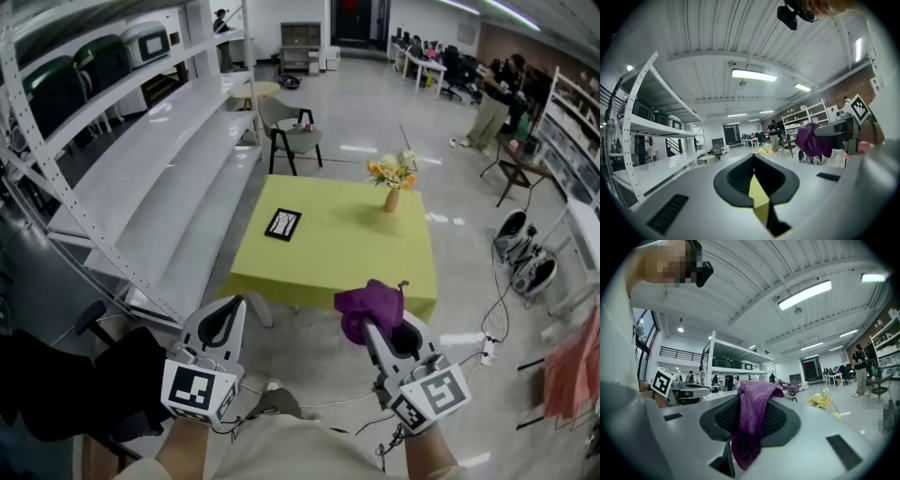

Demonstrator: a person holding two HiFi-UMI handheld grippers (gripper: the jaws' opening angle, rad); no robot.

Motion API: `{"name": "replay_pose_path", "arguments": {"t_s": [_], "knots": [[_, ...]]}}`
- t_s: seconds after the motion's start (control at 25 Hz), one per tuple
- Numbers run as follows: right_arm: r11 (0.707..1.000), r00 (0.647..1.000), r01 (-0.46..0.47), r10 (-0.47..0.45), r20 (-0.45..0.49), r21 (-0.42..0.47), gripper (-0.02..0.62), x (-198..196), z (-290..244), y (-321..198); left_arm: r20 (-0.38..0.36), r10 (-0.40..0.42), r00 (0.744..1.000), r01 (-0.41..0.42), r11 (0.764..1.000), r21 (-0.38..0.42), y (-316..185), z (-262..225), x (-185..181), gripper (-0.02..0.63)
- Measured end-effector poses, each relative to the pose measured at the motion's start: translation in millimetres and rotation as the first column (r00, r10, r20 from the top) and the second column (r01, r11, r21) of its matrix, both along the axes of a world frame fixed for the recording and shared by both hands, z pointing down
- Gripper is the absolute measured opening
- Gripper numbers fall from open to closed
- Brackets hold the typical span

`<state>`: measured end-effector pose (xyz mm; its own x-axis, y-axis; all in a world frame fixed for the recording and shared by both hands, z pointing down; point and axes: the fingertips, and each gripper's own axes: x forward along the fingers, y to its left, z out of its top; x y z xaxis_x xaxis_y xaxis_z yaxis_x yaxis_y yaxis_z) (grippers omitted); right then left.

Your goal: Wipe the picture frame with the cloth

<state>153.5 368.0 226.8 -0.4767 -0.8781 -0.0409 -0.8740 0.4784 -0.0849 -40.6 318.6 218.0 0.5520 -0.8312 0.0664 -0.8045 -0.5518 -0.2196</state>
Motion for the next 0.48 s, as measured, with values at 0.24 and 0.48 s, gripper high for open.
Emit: {"name": "replay_pose_path", "arguments": {"t_s": [0.24,0.48], "knots": [[1.000,1.000,0.013,-0.013,-0.009,0.002,0.112,6,13,-21,-0.010,-0.006,1.000,0.006,1.000,0.015,-19,10,11,0.008],[1.000,1.000,0.011,-0.011,-0.028,-0.013,0.114,6,30,-58,-0.022,0.003,1.000,-0.002,1.000,0.018,-54,23,15,0.008]]}}
